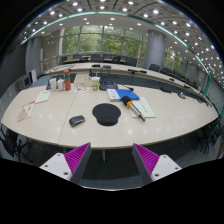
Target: Arrange mouse
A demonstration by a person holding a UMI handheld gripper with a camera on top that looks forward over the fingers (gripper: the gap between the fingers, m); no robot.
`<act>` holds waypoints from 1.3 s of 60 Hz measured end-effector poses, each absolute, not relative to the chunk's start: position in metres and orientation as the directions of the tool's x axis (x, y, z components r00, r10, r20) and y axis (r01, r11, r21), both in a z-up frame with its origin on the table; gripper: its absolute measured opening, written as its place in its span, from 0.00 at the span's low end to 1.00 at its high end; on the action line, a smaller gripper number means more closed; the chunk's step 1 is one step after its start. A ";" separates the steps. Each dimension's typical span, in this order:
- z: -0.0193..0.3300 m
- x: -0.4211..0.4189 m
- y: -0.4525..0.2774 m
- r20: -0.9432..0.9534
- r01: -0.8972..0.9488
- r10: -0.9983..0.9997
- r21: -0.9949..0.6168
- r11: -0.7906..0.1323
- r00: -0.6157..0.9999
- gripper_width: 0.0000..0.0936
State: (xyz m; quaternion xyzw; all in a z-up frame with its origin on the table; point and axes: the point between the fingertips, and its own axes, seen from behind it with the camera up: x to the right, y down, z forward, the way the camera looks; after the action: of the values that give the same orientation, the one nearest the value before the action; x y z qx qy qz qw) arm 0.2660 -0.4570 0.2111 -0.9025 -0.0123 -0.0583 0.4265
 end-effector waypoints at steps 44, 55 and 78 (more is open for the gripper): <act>0.039 0.094 -0.307 0.039 0.082 0.082 -0.783 -0.617 0.996 0.91; 0.005 0.059 -0.246 -0.007 0.029 0.053 -0.763 -0.646 0.999 0.91; -0.014 0.041 -0.161 -0.011 0.000 0.013 -0.744 -0.668 1.000 0.91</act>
State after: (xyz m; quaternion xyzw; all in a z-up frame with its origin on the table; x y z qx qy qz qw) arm 0.0414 -0.1612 -0.0140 -0.9131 -0.0036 0.0075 0.4076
